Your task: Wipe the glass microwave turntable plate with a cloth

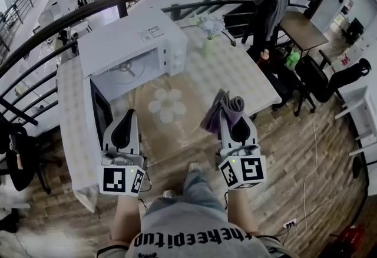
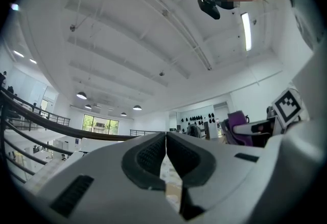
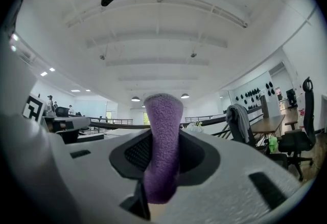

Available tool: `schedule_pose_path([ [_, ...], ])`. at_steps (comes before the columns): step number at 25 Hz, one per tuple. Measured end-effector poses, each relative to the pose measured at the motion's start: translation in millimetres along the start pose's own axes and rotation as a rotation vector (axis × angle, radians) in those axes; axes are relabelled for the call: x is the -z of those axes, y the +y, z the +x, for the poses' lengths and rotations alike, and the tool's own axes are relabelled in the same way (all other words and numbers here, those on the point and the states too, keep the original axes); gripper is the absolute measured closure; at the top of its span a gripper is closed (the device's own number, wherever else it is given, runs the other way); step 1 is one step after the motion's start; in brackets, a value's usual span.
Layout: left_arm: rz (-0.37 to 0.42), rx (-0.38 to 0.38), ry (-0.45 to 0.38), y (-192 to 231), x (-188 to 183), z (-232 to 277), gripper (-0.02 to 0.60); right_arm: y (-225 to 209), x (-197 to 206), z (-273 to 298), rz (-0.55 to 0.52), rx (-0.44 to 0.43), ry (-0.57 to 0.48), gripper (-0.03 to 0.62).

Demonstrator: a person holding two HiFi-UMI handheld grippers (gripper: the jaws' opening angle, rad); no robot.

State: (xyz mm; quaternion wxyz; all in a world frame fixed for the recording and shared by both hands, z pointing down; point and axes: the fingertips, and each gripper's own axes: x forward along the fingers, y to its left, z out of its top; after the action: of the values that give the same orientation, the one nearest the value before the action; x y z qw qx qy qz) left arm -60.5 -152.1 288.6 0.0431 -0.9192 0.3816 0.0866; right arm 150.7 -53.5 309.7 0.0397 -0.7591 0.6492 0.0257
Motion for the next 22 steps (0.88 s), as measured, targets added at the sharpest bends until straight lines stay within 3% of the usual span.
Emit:
schedule_pose_path([
  [12, 0.011, -0.121, -0.016, 19.4, 13.5, 60.4, 0.572, -27.1, 13.5, 91.0, 0.022, -0.128, 0.039, 0.484],
  [22, 0.015, -0.185, 0.015, 27.7, 40.4, 74.5, 0.571, -13.2, 80.7, 147.8, 0.099, -0.269, 0.212, 0.484],
])
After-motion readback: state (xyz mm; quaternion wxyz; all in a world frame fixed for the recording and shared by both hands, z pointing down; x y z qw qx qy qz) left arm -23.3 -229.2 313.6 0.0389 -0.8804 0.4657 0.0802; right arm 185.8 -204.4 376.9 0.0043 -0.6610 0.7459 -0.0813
